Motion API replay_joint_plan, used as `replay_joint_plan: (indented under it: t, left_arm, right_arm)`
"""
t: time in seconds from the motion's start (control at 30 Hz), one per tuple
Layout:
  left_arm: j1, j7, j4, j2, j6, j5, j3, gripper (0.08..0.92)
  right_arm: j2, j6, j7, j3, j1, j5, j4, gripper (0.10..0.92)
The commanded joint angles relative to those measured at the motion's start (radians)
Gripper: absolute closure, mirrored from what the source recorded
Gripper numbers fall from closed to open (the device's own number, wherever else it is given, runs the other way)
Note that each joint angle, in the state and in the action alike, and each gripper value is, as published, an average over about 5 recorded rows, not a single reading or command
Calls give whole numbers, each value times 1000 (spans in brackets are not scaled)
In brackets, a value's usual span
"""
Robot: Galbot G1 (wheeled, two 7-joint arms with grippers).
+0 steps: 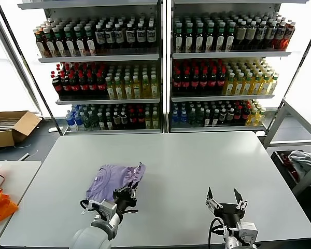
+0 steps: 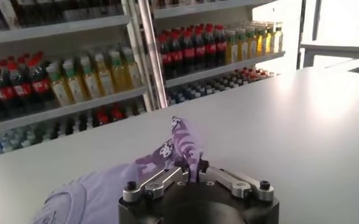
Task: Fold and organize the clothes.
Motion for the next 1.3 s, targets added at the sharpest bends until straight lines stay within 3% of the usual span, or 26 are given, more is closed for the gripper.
replay_joint_plan:
  t: [0.03, 0.33, 0.57, 0.8, 1.07, 1.3]
  left_arm:
    - [-50, -17, -15, -63, -51, -132, 103, 848]
    - [-41, -64, -141, -50, -91, -502, -5, 605]
    - [28, -97, -157, -18, -76, -310, -90, 406]
    - [87, -112, -162, -13, -52, -217, -171, 212]
    - [96, -120, -117, -14, -52, -208, -233, 177]
    - [100, -121, -100, -15, -51, -211, -252, 177]
  right_arm:
    - [48, 2, 4, -44, 13, -4, -28, 203]
    - [22, -79, 40, -84, 96, 198, -66, 203]
    - [16, -97, 134, -178, 234, 512, -82, 203]
    - [21, -97, 206, -244, 353, 640, -182, 203]
    - [62, -96, 252, -291, 414, 649, -310, 203]
    - [53, -97, 246, -325, 417, 643, -334, 203]
